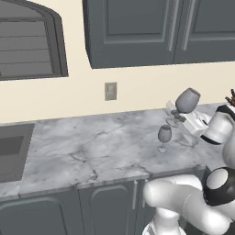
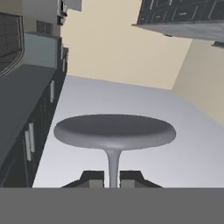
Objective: Retrieve the wine glasses from the counter and place one next to each plate.
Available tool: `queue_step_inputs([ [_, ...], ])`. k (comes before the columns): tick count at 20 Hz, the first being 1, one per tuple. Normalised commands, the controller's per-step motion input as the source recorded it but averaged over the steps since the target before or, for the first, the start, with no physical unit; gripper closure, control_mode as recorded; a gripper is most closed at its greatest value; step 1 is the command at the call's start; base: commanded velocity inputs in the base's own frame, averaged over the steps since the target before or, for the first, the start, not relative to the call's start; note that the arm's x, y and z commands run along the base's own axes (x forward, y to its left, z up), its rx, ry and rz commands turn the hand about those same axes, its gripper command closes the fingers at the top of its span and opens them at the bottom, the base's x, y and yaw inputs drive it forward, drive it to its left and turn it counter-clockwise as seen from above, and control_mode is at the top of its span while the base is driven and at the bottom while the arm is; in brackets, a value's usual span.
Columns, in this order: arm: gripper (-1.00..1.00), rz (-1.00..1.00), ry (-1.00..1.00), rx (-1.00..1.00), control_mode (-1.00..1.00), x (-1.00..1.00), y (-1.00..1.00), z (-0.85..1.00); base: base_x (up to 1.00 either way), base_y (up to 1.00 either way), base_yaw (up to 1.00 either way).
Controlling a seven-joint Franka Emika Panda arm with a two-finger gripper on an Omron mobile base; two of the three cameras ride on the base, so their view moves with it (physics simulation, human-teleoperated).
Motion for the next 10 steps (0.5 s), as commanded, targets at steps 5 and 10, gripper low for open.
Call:
queue_step_inputs([
  [5,1.0,0.0,0.0,0.0,-1.0,-0.82,0.25,0.43,0.0,0.0,0.0],
  [10,1.0,0.0,-0.01,0.0,1.0,-0.53,0.12,0.25,-0.26,0.07,0.0],
])
